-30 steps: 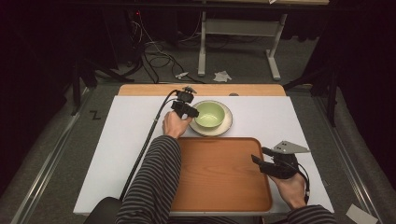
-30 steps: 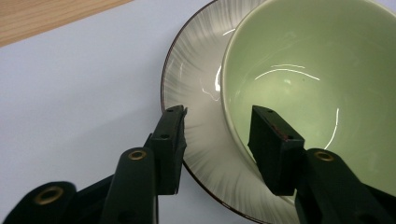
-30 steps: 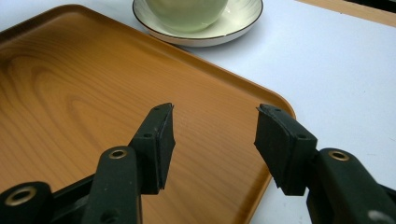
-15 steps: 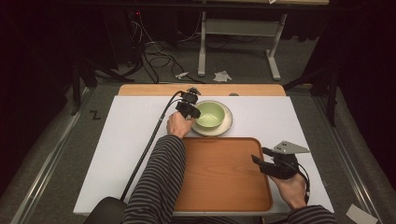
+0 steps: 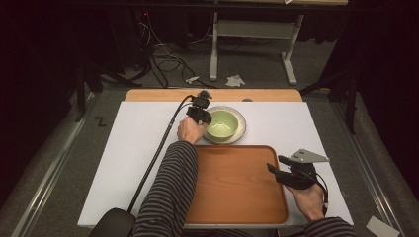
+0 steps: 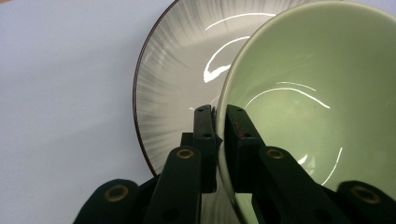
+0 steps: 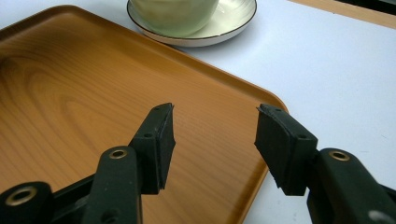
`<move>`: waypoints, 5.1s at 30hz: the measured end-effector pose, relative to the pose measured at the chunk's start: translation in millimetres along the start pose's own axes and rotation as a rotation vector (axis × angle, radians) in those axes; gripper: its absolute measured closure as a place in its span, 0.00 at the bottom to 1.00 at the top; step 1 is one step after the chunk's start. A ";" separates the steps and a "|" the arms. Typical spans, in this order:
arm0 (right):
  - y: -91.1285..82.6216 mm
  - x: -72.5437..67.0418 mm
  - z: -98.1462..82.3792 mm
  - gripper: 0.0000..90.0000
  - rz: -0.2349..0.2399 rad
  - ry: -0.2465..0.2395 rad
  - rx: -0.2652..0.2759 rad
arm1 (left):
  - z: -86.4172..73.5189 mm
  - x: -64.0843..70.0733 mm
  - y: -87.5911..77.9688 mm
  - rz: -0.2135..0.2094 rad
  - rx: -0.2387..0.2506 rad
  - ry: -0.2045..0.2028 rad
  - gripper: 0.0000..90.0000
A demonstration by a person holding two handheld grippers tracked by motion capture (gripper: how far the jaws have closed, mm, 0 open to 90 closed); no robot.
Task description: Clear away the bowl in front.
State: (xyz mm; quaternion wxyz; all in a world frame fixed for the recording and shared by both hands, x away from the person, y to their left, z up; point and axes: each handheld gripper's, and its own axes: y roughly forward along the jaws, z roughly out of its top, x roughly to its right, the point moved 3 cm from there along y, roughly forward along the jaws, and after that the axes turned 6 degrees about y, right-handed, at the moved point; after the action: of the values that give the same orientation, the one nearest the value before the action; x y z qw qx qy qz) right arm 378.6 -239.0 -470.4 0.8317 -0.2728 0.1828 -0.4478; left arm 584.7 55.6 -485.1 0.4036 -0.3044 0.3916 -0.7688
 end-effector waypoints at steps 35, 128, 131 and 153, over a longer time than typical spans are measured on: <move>3.7 2.6 -1.5 0.54 -0.011 0.000 -0.021 | 1.1 2.3 -56.4 -0.031 0.078 0.109 0.94; 6.6 -0.8 -2.4 0.53 0.002 -0.015 -0.045 | -94.7 55.5 -119.1 -0.276 0.060 0.265 0.94; 6.6 -1.0 -2.4 0.53 0.003 -0.013 -0.044 | -97.9 56.7 -115.1 -0.275 0.049 0.269 0.94; 5.7 -1.3 -2.5 0.53 0.004 -0.012 -0.047 | -104.9 69.7 -81.9 -0.270 -0.026 0.291 0.94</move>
State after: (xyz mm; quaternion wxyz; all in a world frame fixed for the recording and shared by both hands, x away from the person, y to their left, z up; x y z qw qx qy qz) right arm 380.3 -236.1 -475.8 0.8270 -0.2945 0.1889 -0.4400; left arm 437.0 63.2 -458.3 0.2320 -0.2452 0.4115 -0.8466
